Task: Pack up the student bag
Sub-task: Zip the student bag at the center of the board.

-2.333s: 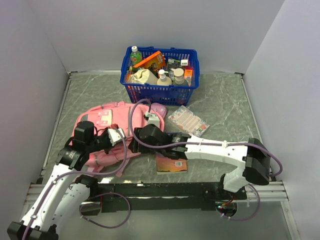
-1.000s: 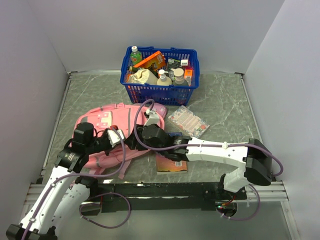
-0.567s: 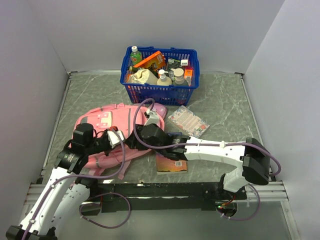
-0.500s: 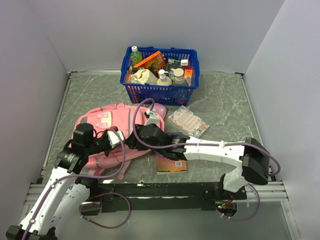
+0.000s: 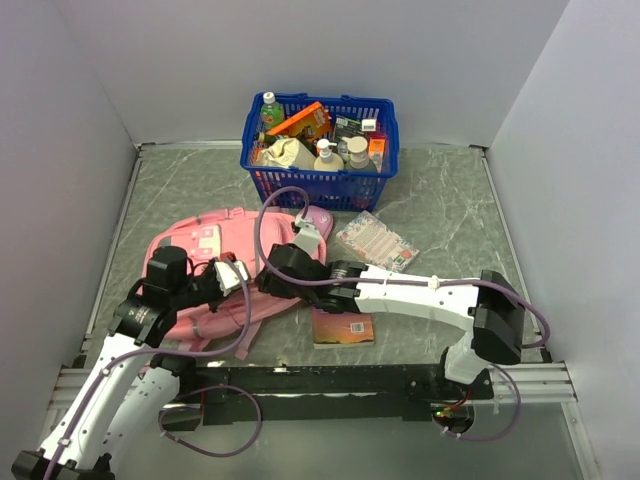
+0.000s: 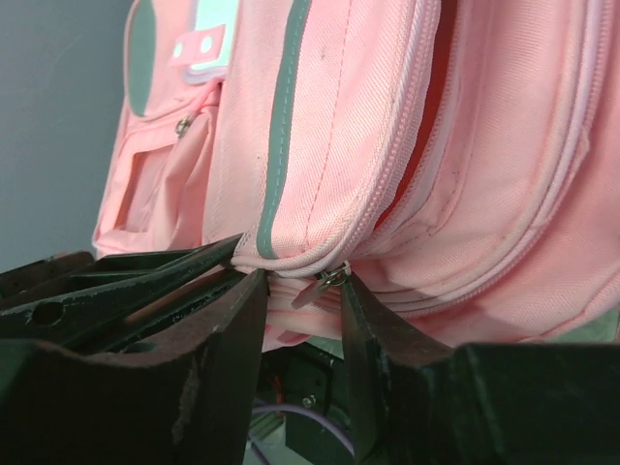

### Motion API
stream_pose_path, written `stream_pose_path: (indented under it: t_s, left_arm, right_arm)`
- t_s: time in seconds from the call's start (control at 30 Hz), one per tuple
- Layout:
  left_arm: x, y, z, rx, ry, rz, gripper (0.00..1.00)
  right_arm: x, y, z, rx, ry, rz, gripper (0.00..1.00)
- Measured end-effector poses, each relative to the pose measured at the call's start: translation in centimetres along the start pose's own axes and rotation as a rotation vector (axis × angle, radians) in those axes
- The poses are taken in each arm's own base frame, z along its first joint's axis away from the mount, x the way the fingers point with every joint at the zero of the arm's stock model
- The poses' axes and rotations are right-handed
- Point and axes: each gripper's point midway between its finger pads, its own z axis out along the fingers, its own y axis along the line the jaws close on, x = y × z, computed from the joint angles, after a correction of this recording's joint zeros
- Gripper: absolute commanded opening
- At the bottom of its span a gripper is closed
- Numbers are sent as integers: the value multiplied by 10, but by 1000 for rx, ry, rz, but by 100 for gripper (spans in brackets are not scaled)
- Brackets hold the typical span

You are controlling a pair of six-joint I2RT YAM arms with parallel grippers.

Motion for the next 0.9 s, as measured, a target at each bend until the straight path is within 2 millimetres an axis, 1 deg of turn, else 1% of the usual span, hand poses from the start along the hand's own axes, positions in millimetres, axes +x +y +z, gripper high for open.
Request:
stream_pose_path:
  t_s: [0.17, 0.27, 0.4, 0.53, 0.63, 0.7, 0.8, 0.9]
  left_arm:
    - [0, -2, 0, 7, 2, -1, 1]
    - [1, -4, 0, 15, 2, -2, 1]
    - [1, -5, -1, 19, 4, 1, 1]
    - [1, -6, -1, 21, 2, 2, 1]
    - [0, -6, -1, 22, 0, 2, 1]
    - [-3, -5, -2, 20, -7, 6, 1]
    - [-7, -5, -3, 26, -17, 12, 1]
    - [-9, -6, -3, 33, -25, 19, 1]
  right_arm:
    - [3, -5, -1, 37, -14, -19, 37]
    - [5, -8, -3, 50, -28, -42, 30]
    - [7, -10, -5, 59, -39, -84, 24]
    - [7, -21, -7, 99, -55, -182, 24]
    - [7, -26, -10, 118, -62, -248, 22]
    - [5, -34, -11, 145, -70, -294, 21]
    - [1, -34, -14, 146, -76, -356, 19]
    - [-6, -35, -19, 135, -76, -443, 13]
